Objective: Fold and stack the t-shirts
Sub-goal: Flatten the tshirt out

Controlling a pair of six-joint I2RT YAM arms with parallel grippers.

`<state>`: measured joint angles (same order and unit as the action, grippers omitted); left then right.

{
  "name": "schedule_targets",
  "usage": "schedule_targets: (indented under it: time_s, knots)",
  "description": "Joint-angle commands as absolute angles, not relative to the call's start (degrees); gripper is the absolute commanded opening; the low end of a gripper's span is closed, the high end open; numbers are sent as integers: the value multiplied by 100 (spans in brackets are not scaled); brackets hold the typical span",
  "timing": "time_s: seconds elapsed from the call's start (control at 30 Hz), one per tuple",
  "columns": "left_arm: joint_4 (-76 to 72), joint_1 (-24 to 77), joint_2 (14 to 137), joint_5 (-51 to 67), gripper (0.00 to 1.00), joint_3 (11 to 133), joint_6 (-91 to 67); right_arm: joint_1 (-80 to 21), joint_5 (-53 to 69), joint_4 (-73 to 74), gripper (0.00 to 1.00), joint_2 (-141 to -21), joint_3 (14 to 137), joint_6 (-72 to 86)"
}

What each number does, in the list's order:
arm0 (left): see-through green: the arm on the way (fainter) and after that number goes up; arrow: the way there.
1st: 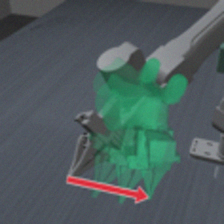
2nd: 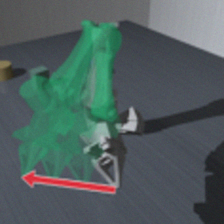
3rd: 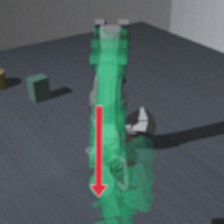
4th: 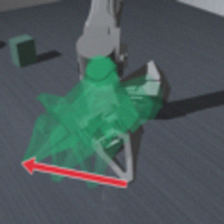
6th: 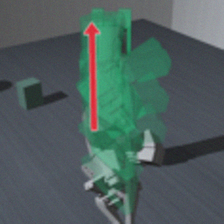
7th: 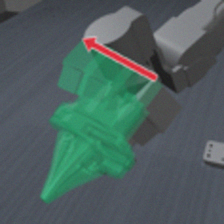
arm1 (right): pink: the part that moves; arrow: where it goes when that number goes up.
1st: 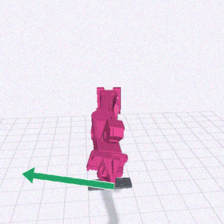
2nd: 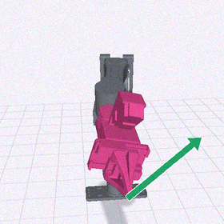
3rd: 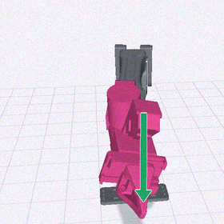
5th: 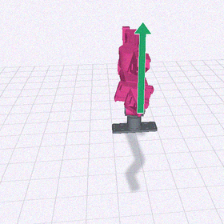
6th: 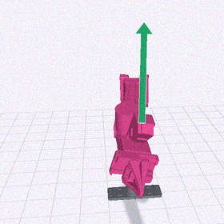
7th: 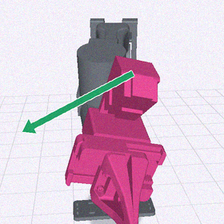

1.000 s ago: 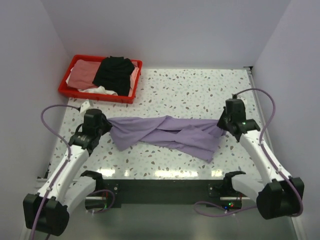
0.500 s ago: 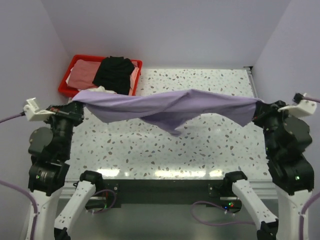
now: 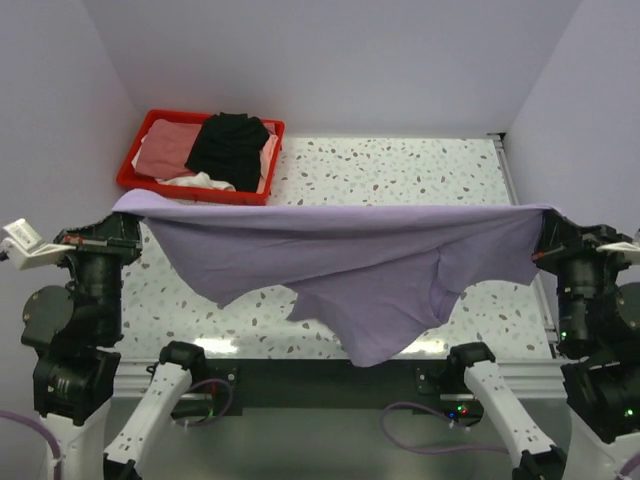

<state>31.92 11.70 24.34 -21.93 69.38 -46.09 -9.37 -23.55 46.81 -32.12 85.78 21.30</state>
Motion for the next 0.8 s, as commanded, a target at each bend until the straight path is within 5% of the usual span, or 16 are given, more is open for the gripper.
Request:
schedule_targets:
  time_s: [0.0,0.2,0.3,0.4,0.43,0.47,0.53,0.77]
  knots:
    - [3015,1151,3082,-2487,0,6681,-4693,-923,-2724,4545,0,-3725,8299,1907]
    - [2962,1151,4706,-2382,0,5705,-4860,-914,-2971,3930,0,-5060,6965,1889]
    - [2682,1151,5577,-2294,13,5178,-4782,-914,-2490,3535,0,-6164,6392,1968]
    - [2329,1116,6508,-2443,62,4992,-4659,-905,-2277,3044,31,-7455,6363,1987]
    - [2547,1090,6765,-2417,92,5088,-4658,-905,-2389,2963,67,-7766,6459,1952]
    - [2697,1090,7011,-2391,100,5350,-4658,-905,-2565,2945,81,-8109,6582,1995]
    - [2908,1090,7478,-2321,100,5501,-4658,-905,-2996,3426,98,-8796,7091,2196]
    - [2761,1230,6576,-883,100,4179,-4561,-897,-3225,3481,99,-8211,6540,2645]
